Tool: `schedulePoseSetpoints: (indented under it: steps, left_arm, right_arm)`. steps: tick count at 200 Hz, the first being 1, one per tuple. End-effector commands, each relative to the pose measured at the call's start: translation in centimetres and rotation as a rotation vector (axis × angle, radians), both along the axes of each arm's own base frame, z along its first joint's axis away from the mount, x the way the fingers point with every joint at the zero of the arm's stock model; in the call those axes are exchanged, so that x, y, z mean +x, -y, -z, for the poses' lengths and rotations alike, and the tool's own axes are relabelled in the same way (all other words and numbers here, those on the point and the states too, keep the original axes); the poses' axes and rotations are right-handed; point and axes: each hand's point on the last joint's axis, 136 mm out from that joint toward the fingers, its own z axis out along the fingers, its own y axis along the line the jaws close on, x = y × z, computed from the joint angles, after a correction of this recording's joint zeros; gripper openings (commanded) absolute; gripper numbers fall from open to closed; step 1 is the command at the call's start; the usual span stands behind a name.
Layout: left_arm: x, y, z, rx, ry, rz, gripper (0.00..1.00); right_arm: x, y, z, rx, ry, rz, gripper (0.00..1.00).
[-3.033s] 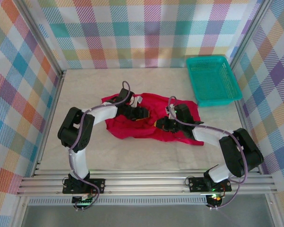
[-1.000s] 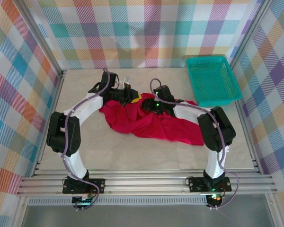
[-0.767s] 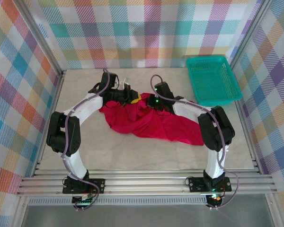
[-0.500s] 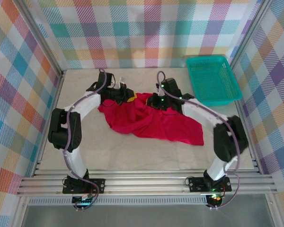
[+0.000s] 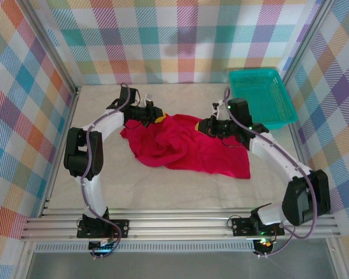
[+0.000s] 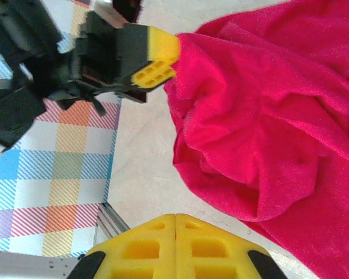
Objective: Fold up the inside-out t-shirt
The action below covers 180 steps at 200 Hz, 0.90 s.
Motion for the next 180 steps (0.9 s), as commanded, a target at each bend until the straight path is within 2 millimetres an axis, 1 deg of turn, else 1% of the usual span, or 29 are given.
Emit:
schedulePoseSetpoints:
  steps: [1,8,18,28,33,48,56,69,79,91,100,107,116,120,125,131,137,138,141,146,155,167,180]
  left_arm:
    - [-0.6,0.4,-1.8,-0.003,0.038,0.005,0.0]
    - [-0.8,0.5,-2.0,-0.004,0.039,0.01,0.0]
    - [-1.0,0.3,-2.3,0.008,0.045,0.009,0.0]
    - [-1.1,0.0,-2.8,0.034,0.068,0.006,0.0]
    - [-1.5,-0.3,-2.6,0.059,0.044,0.004,0.0]
    - [-1.9,-0.9,-3.1,0.106,0.058,-0.007,0.0]
    - [-1.9,-1.0,-3.4,0.114,0.065,-0.012,0.0]
    - [-2.1,-1.1,-4.0,0.112,0.076,-0.017,0.0]
    - [-2.2,-1.1,-4.3,0.112,0.081,-0.021,0.0]
    - [-2.2,-1.0,-4.4,0.112,0.087,-0.025,0.0]
    - [-2.3,-0.9,-4.5,0.104,0.084,-0.021,0.0]
    - [-2.4,-0.8,-4.6,0.095,0.084,-0.019,0.0]
    - [-2.5,-0.6,-4.8,0.083,0.083,-0.013,0.0]
    - [-2.5,-0.6,-4.8,0.079,0.083,-0.012,0.0]
    - [-2.6,-0.6,-5.0,0.075,0.084,-0.011,0.0]
    - [-2.7,-0.6,-5.3,0.073,0.089,-0.012,0.0]
    - [-2.8,-0.6,-5.6,0.072,0.094,-0.011,0.0]
    - [-2.9,-0.6,-5.7,0.072,0.096,-0.01,0.0]
    - [-2.9,-0.7,-5.8,0.072,0.098,-0.01,0.0]
    - [-3.0,-0.7,-6.2,0.073,0.105,-0.008,0.0]
    - [-3.2,-0.9,-6.9,0.079,0.117,-0.006,0.0]
    - [-3.5,-1.5,-7.7,0.101,0.137,-0.01,0.0]
    - [-3.7,-2.5,-8.3,0.147,0.159,-0.026,0.0]
  right_arm:
    - [0.4,-2.0,2.0,-0.02,-0.049,-0.031,0.08]
    - [0.5,-2.5,2.7,-0.05,-0.052,-0.032,0.19]
    - [0.8,-3.1,3.8,-0.071,-0.074,-0.031,0.28]
    - [1.0,-3.7,4.8,-0.063,-0.104,-0.036,0.41]
    - [1.0,-4.0,5.2,-0.06,-0.116,-0.04,0.45]
    - [0.7,-5.6,6.8,-0.048,-0.151,-0.076,0.53]
    - [0.3,-6.8,7.2,-0.045,-0.155,-0.107,0.58]
    - [-0.4,-8.5,7.7,-0.058,-0.156,-0.145,0.63]
    - [-0.6,-9.5,7.8,-0.074,-0.149,-0.154,0.66]
    - [-0.4,-10.3,7.9,-0.099,-0.14,-0.143,0.71]
    - [-0.2,-10.8,8.4,-0.132,-0.145,-0.128,0.74]
    - [0.4,-10.8,8.9,-0.162,-0.155,-0.097,0.75]
    - [1.3,-10.5,10.2,-0.194,-0.188,-0.04,0.75]
    - [1.7,-10.6,10.5,-0.198,-0.188,-0.024,0.75]
    - [2.2,-10.6,11.0,-0.207,-0.192,-0.004,0.71]
    - [2.7,-10.6,11.6,-0.224,-0.204,0.021,0.58]
    - [3.2,-10.6,12.0,-0.234,-0.21,0.035,0.42]
    - [3.3,-10.7,12.0,-0.234,-0.21,0.036,0.4]
    - [3.5,-10.7,12.1,-0.236,-0.21,0.038,0.3]
    - [3.8,-10.8,12.1,-0.234,-0.213,0.038,0.16]
    - [4.0,-10.8,11.6,-0.225,-0.209,0.028,0.0]
    - [3.9,-9.9,10.4,-0.235,-0.189,0.018,0.0]
    - [3.4,-8.2,8.3,-0.236,-0.15,0.005,0.0]
